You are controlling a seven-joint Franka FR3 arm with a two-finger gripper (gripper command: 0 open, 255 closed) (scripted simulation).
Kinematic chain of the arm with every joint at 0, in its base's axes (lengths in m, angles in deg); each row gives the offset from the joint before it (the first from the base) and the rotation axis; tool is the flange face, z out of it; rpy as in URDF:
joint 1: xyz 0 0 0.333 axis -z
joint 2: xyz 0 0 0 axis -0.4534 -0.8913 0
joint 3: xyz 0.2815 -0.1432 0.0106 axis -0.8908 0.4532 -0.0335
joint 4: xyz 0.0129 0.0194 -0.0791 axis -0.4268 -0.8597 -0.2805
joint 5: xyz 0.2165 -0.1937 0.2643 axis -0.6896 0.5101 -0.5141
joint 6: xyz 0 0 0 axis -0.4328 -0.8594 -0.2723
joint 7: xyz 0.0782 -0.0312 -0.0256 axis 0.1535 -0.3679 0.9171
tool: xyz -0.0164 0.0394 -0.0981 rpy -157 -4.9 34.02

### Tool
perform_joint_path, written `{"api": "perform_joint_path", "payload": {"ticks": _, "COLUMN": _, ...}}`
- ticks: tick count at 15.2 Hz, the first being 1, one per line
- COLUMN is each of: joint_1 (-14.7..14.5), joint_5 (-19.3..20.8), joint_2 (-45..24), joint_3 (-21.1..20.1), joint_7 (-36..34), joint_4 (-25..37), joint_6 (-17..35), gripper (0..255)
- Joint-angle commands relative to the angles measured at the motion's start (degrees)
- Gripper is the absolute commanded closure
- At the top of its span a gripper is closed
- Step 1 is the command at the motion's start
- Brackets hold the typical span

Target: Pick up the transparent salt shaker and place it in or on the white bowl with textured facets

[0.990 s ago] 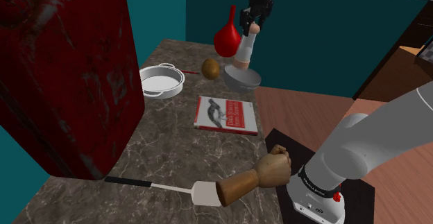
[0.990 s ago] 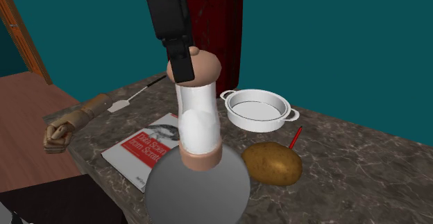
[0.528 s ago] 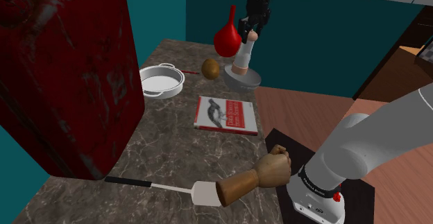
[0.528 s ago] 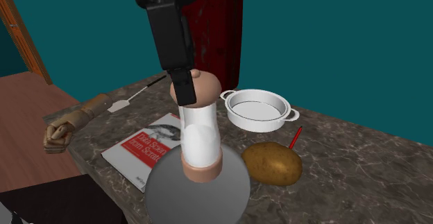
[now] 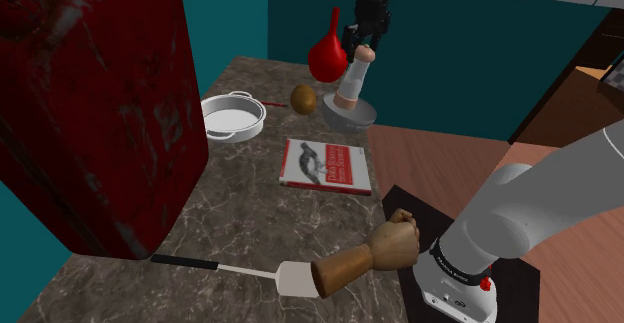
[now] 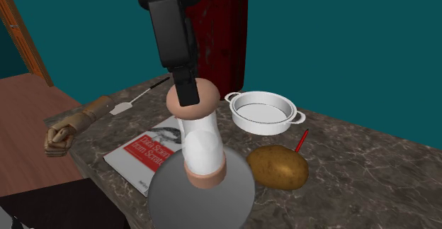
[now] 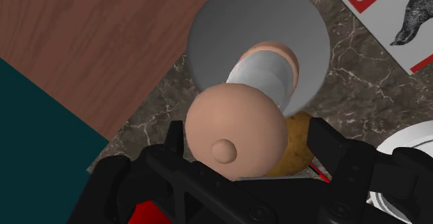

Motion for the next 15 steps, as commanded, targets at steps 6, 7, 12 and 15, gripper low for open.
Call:
{"api": "perform_joint_path", "payload": {"ticks": 6, "joint_1": -0.40, "joint_5": -0.41, "joint_2": -0.50, "joint_3": -1.06, "joint_7": 0.20, "joint_4": 6.07, "joint_6": -5.74, "gripper": 0}}
{"api": "perform_joint_path", "payload": {"ticks": 7, "joint_1": -0.50, "joint_5": -0.48, "joint_2": -0.75, "joint_3": -1.35, "joint_7": 0.25, "joint_4": 7.80, "joint_6": -7.26, "gripper": 0}}
{"api": "perform_joint_path", "payload": {"ticks": 12, "joint_1": -0.50, "joint_5": -0.48, "joint_2": -0.75, "joint_3": -1.35, "joint_7": 0.25, "joint_4": 7.80, "joint_6": -7.26, "gripper": 0}}
{"api": "perform_joint_path", "payload": {"ticks": 15, "joint_1": -0.50, "joint_5": -0.48, "joint_2": -0.75, "joint_3": -1.35, "joint_7": 0.25, "joint_4": 7.80, "joint_6": -7.26, "gripper": 0}}
